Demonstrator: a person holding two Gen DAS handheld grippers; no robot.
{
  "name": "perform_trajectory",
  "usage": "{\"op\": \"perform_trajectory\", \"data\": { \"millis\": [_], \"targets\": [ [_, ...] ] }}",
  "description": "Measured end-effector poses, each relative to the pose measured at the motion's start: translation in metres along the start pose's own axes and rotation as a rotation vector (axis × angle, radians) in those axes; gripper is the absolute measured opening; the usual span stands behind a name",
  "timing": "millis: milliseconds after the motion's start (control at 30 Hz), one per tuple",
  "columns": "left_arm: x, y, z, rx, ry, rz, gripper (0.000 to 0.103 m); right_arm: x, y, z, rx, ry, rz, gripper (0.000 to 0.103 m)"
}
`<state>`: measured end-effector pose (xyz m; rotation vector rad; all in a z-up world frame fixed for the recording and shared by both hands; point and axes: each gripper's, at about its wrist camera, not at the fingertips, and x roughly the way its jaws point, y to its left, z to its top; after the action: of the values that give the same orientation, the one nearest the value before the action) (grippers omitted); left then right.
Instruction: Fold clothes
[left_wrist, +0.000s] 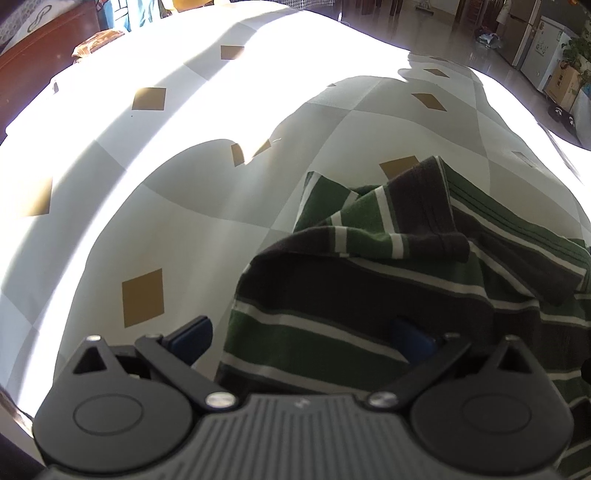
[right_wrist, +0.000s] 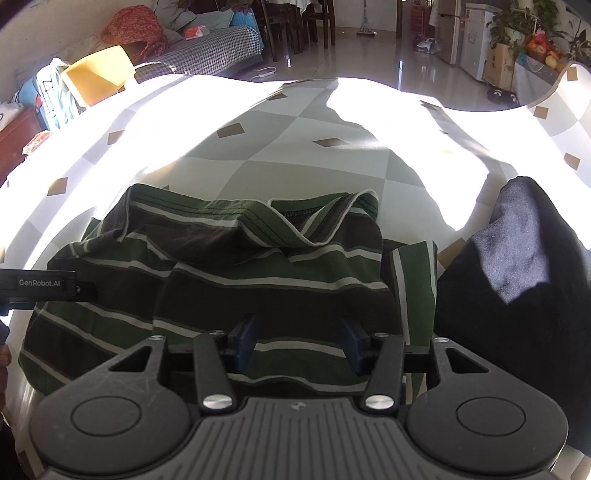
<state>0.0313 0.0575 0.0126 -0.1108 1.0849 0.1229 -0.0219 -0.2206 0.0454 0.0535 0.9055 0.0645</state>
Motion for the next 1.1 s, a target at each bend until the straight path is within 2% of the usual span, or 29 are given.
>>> {"op": "perform_trajectory", "data": {
  "millis": [167, 700, 933, 1100],
  "targets": [
    [0.004, 0.003, 0.006, -0.023, -0.028, 0.042, 0.103, 0.008, 0.003, 0.004, -0.007, -0.012, 0.011, 0.048],
    [0.015, 0.02, 0.023, -0.136, -0.05, 0.111, 0.103, 0.032, 0.003, 0.022, 0.026, -0.052, -0.004, 0.048],
    [0.021, 0.024, 0.03, -0.171, -0.045, 0.12, 0.103, 0.04, 0.0, 0.031, 0.071, -0.078, 0.011, 0.048],
    [0.024, 0.03, 0.04, -0.223, -0.033, 0.099, 0.103, 0.048, 0.002, 0.038, 0.088, -0.093, 0.029, 0.048]
  ]
}}
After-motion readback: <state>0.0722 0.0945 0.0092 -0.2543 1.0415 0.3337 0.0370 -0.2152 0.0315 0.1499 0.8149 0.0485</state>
